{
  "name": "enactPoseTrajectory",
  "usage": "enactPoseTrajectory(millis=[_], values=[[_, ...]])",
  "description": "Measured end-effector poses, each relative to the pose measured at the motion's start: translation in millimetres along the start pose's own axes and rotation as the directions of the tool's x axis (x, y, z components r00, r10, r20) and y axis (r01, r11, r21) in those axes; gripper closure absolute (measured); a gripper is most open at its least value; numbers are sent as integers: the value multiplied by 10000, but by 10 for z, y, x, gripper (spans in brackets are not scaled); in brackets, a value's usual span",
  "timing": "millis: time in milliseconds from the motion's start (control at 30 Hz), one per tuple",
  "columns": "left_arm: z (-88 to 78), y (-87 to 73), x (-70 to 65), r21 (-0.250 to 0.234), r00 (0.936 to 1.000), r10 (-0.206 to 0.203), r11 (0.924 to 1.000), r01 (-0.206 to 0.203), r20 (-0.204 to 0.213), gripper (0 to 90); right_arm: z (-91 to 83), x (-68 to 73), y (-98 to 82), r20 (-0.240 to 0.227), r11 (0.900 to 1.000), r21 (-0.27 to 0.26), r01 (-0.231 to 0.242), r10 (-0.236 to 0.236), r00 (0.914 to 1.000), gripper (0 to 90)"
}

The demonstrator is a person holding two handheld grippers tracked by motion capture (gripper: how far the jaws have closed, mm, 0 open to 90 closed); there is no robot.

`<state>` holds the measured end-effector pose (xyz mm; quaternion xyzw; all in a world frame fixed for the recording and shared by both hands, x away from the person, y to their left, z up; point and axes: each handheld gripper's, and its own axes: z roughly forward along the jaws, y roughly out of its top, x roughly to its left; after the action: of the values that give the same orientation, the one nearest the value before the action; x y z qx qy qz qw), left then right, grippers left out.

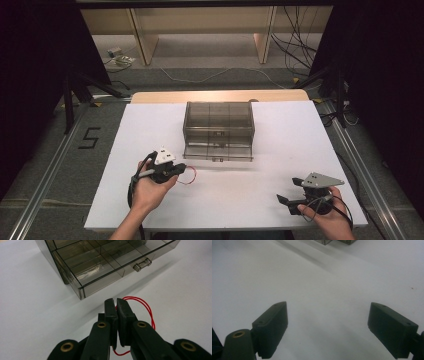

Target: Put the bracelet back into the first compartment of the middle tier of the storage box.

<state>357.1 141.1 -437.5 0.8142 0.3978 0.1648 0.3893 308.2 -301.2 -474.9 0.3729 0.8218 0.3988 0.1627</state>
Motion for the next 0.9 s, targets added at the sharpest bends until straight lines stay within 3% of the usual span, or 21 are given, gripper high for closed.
enactPoseTrajectory(millis=[900], values=[[64, 193, -107, -278, 9997, 218, 9994, -216, 81, 875, 3, -2, 1, 13, 10000, 12, -29, 29, 10000, 172]])
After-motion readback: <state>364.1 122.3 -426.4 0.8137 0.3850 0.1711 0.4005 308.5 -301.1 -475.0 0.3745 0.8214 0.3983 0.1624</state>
